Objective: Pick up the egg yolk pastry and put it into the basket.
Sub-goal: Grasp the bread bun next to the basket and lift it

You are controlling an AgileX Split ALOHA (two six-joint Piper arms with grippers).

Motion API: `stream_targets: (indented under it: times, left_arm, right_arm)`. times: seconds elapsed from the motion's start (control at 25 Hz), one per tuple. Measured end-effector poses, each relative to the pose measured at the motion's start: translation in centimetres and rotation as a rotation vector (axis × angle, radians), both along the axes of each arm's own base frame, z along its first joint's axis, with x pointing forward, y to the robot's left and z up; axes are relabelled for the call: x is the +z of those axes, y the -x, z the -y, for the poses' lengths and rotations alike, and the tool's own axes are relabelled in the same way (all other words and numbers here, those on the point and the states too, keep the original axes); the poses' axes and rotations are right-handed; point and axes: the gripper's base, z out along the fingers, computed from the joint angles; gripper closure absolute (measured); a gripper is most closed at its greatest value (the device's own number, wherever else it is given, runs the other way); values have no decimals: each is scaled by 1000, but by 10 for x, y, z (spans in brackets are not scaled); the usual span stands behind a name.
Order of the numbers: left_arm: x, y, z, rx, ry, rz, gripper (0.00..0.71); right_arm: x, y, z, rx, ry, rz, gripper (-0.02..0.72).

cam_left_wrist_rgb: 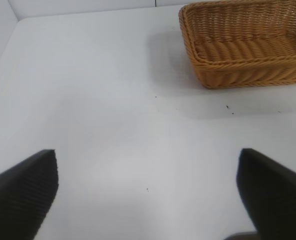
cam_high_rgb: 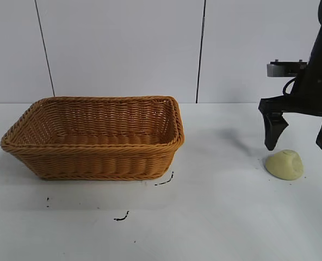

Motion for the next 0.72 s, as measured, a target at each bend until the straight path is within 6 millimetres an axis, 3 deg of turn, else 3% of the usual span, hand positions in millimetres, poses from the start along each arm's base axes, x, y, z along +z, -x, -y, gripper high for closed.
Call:
stream_targets:
  times: [0.28, 0.4, 0.72]
  left_arm:
    - [0, 0, 0, 0, 0, 0, 14]
    - [0, 0, 0, 0, 0, 0, 14]
    - [0, 0, 0, 0, 0, 0, 14]
  right_arm:
    - [-6, -2, 0, -3, -3, 12, 23]
    - [-7, -2, 0, -12, -4, 11, 128]
    - [-6, -3, 0, -17, -5, 22, 508]
